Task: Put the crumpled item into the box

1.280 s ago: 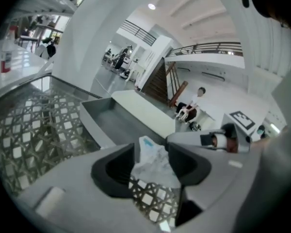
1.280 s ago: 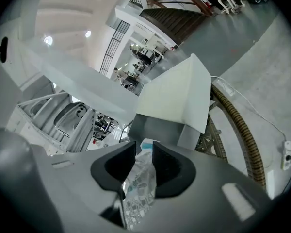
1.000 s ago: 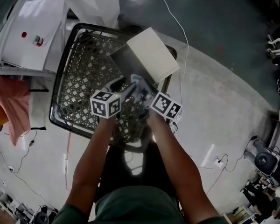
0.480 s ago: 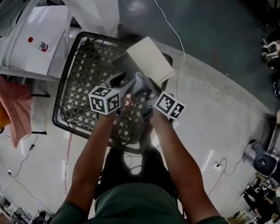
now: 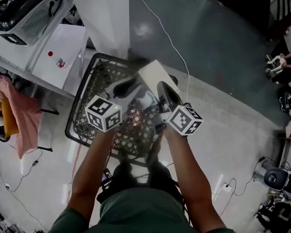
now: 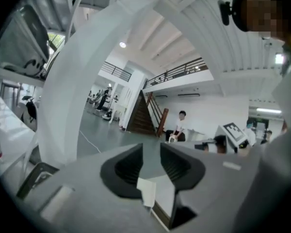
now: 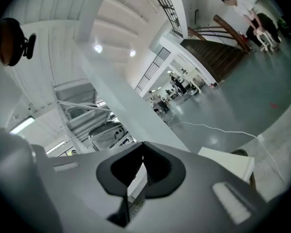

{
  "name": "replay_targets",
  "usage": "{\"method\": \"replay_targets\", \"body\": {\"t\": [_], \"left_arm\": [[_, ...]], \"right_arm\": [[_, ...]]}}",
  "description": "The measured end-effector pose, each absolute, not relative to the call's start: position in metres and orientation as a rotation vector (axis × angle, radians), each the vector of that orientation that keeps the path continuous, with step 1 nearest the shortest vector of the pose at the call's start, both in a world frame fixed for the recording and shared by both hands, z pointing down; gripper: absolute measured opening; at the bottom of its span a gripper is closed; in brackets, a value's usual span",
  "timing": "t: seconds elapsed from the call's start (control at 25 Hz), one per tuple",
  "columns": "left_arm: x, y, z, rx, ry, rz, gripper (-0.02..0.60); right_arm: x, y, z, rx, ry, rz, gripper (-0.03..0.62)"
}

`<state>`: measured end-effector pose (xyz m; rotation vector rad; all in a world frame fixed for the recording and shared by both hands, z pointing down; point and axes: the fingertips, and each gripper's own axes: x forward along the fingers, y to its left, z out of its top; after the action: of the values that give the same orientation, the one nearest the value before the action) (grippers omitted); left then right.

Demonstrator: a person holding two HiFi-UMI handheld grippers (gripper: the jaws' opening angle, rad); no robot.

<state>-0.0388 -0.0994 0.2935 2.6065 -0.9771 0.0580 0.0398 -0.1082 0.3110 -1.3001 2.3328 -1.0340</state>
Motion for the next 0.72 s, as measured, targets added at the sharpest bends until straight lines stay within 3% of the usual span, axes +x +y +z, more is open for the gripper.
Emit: {"method": "replay_targets", "body": {"t": [0.32,0.52,0.72], "left_arm": [[-0.072,-0.029,0.198,2.820,-0.922,-0.040,0.053],[-0.106,0.021,0.156,2.903,-0.907,-0.086,0.048],[-0.112,-0.003,0.118,2.980,-0.872,-0.070,0.048]], "right_arm": [[-0.003,-0.042,0.199,-1.207,2.616,-0.576,0.003],[-0.037,0.016,0.149,-1.153,2.726,-0.375,0.003],[-0.036,-0.001,0.110,-1.106,2.756,-0.339,0.003]]}}
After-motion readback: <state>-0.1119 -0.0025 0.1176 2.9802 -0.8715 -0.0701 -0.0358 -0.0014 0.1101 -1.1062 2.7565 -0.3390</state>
